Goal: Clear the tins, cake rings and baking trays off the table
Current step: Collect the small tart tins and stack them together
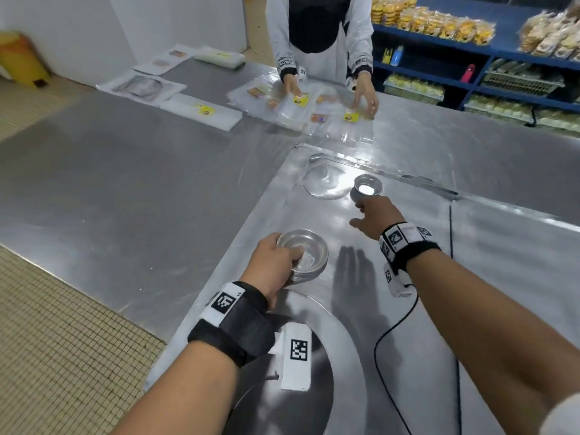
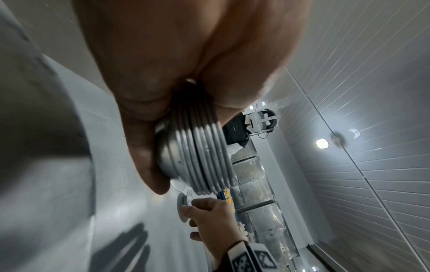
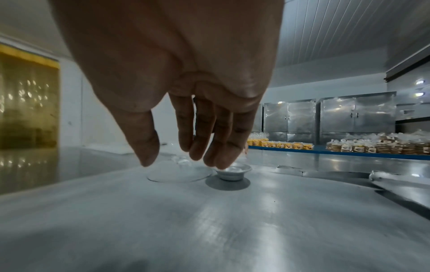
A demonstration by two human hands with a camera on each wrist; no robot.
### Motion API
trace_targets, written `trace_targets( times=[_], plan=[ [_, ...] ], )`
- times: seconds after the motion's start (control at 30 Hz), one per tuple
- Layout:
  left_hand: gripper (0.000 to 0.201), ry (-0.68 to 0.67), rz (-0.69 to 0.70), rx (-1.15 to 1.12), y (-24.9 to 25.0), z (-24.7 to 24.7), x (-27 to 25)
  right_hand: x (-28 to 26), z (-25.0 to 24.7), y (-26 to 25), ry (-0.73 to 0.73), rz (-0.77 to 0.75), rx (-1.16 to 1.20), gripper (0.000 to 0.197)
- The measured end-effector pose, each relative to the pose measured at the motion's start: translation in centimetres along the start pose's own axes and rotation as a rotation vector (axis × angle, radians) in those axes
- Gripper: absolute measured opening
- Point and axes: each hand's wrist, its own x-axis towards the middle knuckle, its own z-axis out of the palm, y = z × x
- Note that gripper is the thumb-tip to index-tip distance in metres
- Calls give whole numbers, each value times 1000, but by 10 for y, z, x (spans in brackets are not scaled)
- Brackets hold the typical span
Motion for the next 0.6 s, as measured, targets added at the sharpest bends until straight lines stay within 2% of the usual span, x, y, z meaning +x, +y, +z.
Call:
trace_targets(
  times=[0.13,0.23,0.37,0.43,0.57,0.6],
  plan=[
    [19,7,-36,-64,0,-2,18,53,1,1,21,31,-115,34],
    [18,11,-54,-83,0,-2,30,91,9,9,73,113,-112,48],
    [17,13,-79,-107,-1,-4,44,162,42,51,65,196,-60,66],
    [17,22,-86,-122,-1,-5,48,174,44,55,32,211,-56,57],
    [17,30,-98,-130,-3,-7,53,150,28,35,-8,246,-61,44],
    [19,30,-99,-126,-4,-7,53,152,31,39,-4,264,-52,49]
  ],
)
